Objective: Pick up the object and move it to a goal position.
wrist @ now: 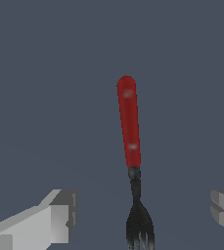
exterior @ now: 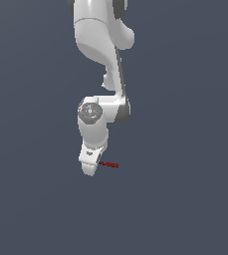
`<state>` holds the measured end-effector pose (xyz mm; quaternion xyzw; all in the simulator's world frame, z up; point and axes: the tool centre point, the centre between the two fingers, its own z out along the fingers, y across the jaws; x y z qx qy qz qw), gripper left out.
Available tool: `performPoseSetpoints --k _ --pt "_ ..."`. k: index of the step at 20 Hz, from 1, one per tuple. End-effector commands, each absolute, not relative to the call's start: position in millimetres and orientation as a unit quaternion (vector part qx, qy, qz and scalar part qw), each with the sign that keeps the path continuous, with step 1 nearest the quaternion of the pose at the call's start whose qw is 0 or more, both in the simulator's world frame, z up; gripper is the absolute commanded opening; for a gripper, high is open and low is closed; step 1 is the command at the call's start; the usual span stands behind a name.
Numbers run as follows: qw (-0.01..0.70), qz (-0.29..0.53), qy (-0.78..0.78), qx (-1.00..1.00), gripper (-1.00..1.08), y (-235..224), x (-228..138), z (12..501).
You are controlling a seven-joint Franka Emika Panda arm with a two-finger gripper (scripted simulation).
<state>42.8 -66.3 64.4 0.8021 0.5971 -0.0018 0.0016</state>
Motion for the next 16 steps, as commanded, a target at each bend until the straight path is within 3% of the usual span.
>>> performPoseSetpoints --k 1,16 --pt "0.001 -0.001 0.612 0.791 1.00 -68.1 43.5 61.2" --pt "0.000 0.000 0.631 0.776 1.00 -71.2 43.8 46.7"
